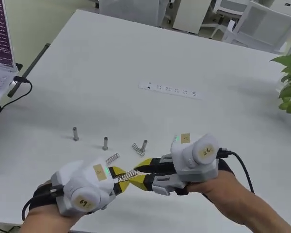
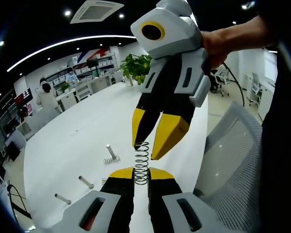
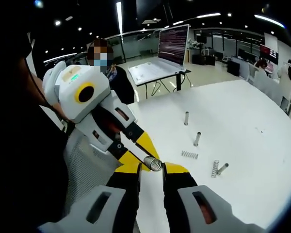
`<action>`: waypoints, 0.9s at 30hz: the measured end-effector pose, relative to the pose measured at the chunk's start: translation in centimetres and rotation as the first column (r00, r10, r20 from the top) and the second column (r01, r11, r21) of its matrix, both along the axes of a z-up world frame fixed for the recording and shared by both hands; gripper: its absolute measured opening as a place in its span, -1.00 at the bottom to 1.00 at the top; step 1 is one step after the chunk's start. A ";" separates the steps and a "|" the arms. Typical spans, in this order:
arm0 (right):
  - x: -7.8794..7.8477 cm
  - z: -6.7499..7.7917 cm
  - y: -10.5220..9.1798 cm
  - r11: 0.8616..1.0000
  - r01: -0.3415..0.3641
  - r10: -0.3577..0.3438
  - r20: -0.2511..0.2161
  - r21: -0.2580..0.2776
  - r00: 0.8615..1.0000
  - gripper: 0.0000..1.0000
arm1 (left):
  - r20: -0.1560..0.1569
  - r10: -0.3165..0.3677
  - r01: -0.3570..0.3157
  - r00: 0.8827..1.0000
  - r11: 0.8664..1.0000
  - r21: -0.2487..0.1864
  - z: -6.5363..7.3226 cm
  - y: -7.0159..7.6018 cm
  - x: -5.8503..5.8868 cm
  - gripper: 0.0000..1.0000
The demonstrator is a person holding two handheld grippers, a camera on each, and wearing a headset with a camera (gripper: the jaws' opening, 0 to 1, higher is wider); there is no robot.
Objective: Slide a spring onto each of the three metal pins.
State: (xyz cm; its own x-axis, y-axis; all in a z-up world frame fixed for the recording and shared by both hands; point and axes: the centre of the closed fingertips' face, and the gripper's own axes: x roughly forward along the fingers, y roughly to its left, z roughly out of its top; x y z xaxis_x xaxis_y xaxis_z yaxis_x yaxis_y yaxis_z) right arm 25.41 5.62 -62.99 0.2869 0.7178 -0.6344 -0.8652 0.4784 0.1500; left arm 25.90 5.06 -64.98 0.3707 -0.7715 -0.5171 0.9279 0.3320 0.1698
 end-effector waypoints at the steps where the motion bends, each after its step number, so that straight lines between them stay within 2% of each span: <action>1: 0.0 0.0 0.0 1.000 -0.008 0.008 -0.002 -0.003 1.000 -0.71 | 0.000 -0.004 0.004 1.000 1.000 -0.001 0.0 -0.1 -0.1 -0.96; 2: -0.1 0.0 -0.1 1.000 -0.016 0.016 -0.002 -0.007 1.000 -0.70 | 0.000 -0.008 0.008 1.000 1.000 0.000 0.0 -0.1 -0.2 -0.96; 5: -0.4 -0.4 -0.4 0.995 -0.075 0.075 0.002 -0.062 0.997 -0.71 | 0.002 -0.023 0.023 1.000 1.000 -0.002 0.0 -0.4 -0.6 -0.96; 8: -0.6 -0.7 -0.5 0.991 -0.103 0.103 -0.002 -0.085 0.995 -0.71 | 0.007 -0.039 0.039 0.999 0.999 -0.001 0.1 -0.7 -0.9 -0.96; 12: -1.0 -1.0 -0.4 0.984 -0.147 0.146 -0.014 -0.098 0.989 -0.72 | 0.015 -0.058 0.058 0.998 0.998 0.003 0.3 -1.0 -1.2 -0.96; 19: -2.1 -1.5 0.0 0.961 -0.249 0.247 -0.031 -0.124 0.969 -0.82 | 0.012 -0.091 0.091 0.996 0.996 0.012 -0.2 -1.3 -1.8 -0.96; 23: -2.2 -1.8 0.0 0.955 -0.264 0.261 -0.036 -0.134 0.965 -0.83 | 0.009 -0.097 0.097 0.995 0.995 0.019 -0.4 -1.2 -2.0 -0.96; 27: -1.9 -2.0 0.1 0.957 -0.256 0.253 -0.041 -0.137 0.967 -0.83 | -0.011 -0.082 0.082 0.997 0.997 0.010 -0.7 -1.0 -1.7 -0.95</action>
State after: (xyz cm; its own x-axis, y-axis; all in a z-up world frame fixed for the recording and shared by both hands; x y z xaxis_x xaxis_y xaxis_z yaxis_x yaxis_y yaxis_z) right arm 23.49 5.77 -65.00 0.0907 0.6687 -0.7379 -0.9583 0.2603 0.1180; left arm 24.17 4.10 -65.65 0.3011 -0.7936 -0.5287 0.9536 0.2531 0.1632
